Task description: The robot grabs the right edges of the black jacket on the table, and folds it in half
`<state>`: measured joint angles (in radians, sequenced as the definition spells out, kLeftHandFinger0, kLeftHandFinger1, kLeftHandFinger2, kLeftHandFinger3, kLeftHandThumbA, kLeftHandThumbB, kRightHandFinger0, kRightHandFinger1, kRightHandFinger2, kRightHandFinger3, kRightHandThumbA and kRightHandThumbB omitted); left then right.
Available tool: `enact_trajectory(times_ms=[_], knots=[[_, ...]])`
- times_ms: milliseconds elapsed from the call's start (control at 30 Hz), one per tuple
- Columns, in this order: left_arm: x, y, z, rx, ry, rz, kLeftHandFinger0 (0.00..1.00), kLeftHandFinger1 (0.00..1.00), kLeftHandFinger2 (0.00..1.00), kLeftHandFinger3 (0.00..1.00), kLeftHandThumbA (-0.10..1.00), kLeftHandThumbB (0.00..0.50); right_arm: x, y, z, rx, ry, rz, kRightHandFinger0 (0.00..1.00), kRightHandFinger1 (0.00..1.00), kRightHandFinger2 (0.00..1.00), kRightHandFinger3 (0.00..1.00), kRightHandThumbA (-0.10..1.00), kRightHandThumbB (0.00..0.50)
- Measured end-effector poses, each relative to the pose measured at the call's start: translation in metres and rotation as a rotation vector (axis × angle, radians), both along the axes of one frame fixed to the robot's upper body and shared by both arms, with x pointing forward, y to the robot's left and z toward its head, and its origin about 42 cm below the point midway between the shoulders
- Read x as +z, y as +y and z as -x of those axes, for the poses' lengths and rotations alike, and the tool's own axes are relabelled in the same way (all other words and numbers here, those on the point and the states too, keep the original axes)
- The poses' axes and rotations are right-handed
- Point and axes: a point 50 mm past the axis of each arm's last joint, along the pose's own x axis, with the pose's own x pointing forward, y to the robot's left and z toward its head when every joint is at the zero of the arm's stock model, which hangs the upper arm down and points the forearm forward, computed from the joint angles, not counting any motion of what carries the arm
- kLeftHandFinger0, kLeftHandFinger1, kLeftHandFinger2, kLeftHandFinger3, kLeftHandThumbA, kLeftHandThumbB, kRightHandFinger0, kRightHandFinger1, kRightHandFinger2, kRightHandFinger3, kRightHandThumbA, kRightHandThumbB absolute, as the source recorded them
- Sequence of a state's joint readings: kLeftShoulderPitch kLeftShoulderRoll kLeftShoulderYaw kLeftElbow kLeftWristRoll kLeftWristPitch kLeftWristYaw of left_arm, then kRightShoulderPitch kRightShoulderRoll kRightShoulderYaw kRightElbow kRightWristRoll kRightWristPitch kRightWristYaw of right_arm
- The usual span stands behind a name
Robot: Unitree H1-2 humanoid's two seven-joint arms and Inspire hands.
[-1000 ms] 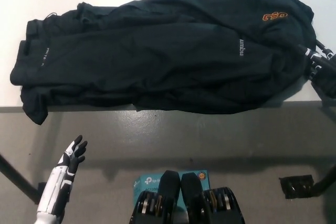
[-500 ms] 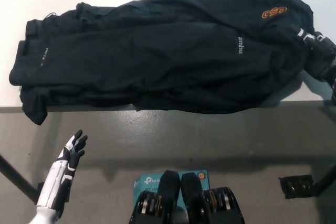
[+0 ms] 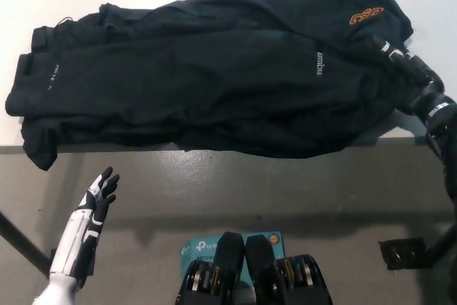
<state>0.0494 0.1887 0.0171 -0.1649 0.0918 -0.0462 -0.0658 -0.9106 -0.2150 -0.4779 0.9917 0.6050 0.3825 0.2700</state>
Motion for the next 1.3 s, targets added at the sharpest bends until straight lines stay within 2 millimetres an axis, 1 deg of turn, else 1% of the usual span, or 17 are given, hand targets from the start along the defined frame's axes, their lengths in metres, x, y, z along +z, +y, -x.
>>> enact_trajectory(times_ms=[300,333,367,400,433,467,500,533,600,667,733,800,933,1067,1167,1200,1300], knots=[[0.007,0.000,-0.007,-0.006,-0.022,-0.006,1.00,1.00,1.00,1.00,1.00,0.235,-0.016,0.010,0.000,0.019,0.046,0.006,1.00,1.00,1.00,1.00,1.00,0.452],[0.008,0.000,-0.007,-0.007,-0.023,-0.007,1.00,1.00,1.00,1.00,1.00,0.235,-0.016,0.011,0.000,0.021,0.049,0.009,1.00,1.00,1.00,1.00,0.95,0.480],[0.008,0.000,-0.008,-0.008,-0.024,-0.007,1.00,1.00,1.00,1.00,1.00,0.229,-0.016,0.012,-0.001,0.026,0.052,0.022,1.00,1.00,1.00,1.00,0.72,0.488],[0.008,0.000,-0.008,-0.008,-0.024,-0.008,1.00,1.00,1.00,1.00,1.00,0.230,-0.016,0.013,-0.001,0.030,0.054,0.038,0.68,0.79,0.94,1.00,0.33,0.429],[0.008,0.000,-0.008,-0.008,-0.024,-0.009,1.00,1.00,1.00,1.00,1.00,0.232,-0.015,0.014,-0.002,0.030,0.059,0.049,0.23,0.50,0.89,0.96,0.33,0.470],[0.008,0.000,-0.008,-0.008,-0.023,-0.009,1.00,1.00,1.00,1.00,1.00,0.239,-0.013,0.015,-0.004,0.021,0.075,0.070,0.01,0.11,0.44,0.80,-0.05,0.348],[0.008,0.000,-0.008,-0.008,-0.023,-0.010,1.00,1.00,1.00,1.00,1.00,0.238,-0.011,0.017,-0.006,0.012,0.089,0.093,0.00,0.00,0.36,0.70,-0.10,0.302],[0.008,0.000,-0.008,-0.008,-0.022,-0.009,1.00,1.00,1.00,1.00,1.00,0.228,-0.009,0.019,-0.008,0.000,0.106,0.126,0.00,0.04,0.40,0.57,-0.10,0.263],[0.009,0.000,-0.009,-0.009,-0.022,-0.010,1.00,1.00,1.00,1.00,1.00,0.216,-0.005,0.024,-0.013,-0.014,0.132,0.194,0.00,0.08,0.59,0.60,-0.10,0.204],[0.010,0.000,-0.010,-0.010,-0.024,-0.010,1.00,1.00,1.00,1.00,1.00,0.224,0.000,0.031,-0.017,-0.025,0.149,0.237,0.00,0.17,0.74,0.30,-0.10,0.196],[0.010,0.000,-0.011,-0.010,-0.025,-0.010,1.00,1.00,1.00,1.00,1.00,0.227,0.005,0.042,-0.021,-0.027,0.150,0.261,0.00,0.26,0.72,0.77,-0.10,0.138],[0.011,0.000,-0.012,-0.011,-0.027,-0.012,1.00,1.00,1.00,1.00,1.00,0.230,0.008,0.055,-0.024,-0.026,0.147,0.278,0.00,0.28,0.73,1.00,-0.10,0.121],[0.012,0.000,-0.013,-0.010,-0.026,-0.013,1.00,1.00,1.00,1.00,1.00,0.216,0.006,0.072,-0.023,-0.020,0.147,0.289,0.00,0.33,0.80,1.00,-0.10,0.096],[0.013,0.000,-0.014,-0.012,-0.030,-0.015,1.00,1.00,1.00,1.00,1.00,0.212,0.004,0.078,-0.023,-0.028,0.153,0.281,0.00,0.23,0.83,1.00,-0.10,0.075],[0.015,0.000,-0.016,-0.013,-0.035,-0.016,1.00,1.00,1.00,1.00,1.00,0.208,0.003,0.076,-0.023,-0.059,0.168,0.247,0.00,0.21,0.80,0.84,-0.10,0.058],[0.015,0.000,-0.017,-0.014,-0.037,-0.016,1.00,1.00,1.00,1.00,1.00,0.208,0.003,0.074,-0.023,-0.071,0.170,0.233,0.00,0.20,0.79,1.00,-0.10,0.055],[0.017,0.000,-0.018,-0.015,-0.042,-0.017,1.00,1.00,1.00,1.00,1.00,0.202,0.003,0.071,-0.023,-0.105,0.175,0.190,0.00,0.19,0.80,1.00,-0.10,0.057]])
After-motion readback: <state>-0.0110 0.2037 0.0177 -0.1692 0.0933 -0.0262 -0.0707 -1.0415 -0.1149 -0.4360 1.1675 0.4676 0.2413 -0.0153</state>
